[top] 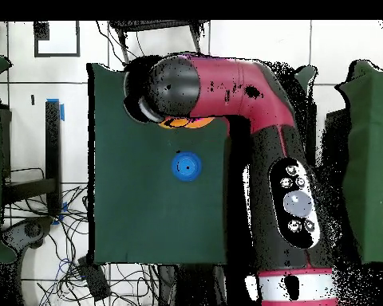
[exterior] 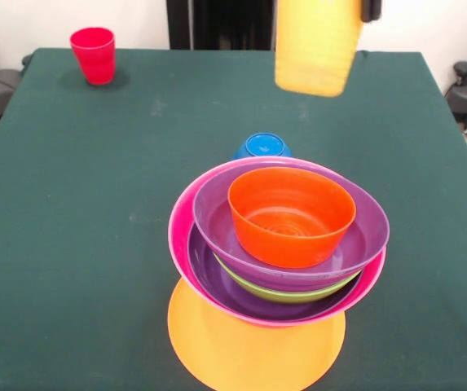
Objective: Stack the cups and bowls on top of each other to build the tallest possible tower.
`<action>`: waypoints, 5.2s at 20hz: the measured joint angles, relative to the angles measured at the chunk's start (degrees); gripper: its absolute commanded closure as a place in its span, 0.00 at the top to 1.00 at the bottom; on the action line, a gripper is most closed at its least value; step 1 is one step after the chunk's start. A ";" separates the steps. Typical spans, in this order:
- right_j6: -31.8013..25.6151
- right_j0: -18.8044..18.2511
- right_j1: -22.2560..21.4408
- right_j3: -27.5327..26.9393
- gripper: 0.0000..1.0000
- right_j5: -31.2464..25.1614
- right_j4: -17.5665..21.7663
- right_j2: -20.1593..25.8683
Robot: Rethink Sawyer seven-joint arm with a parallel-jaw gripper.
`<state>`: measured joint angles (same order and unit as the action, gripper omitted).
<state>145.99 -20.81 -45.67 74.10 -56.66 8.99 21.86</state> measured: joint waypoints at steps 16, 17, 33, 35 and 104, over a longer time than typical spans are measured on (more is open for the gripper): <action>0.00 0.77 13.89 -18.95 0.00 -1.00 0.93 0.00; 0.00 0.78 14.49 -19.28 0.00 -0.98 1.00 0.00; 0.00 2.57 16.78 -19.65 0.00 -2.73 1.31 -0.12; 0.00 2.73 16.78 -19.65 0.00 -3.65 1.31 -0.13; 0.00 2.15 19.88 -18.10 1.00 -2.85 3.26 -1.05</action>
<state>145.99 -18.67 -25.79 56.00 -59.50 12.25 20.81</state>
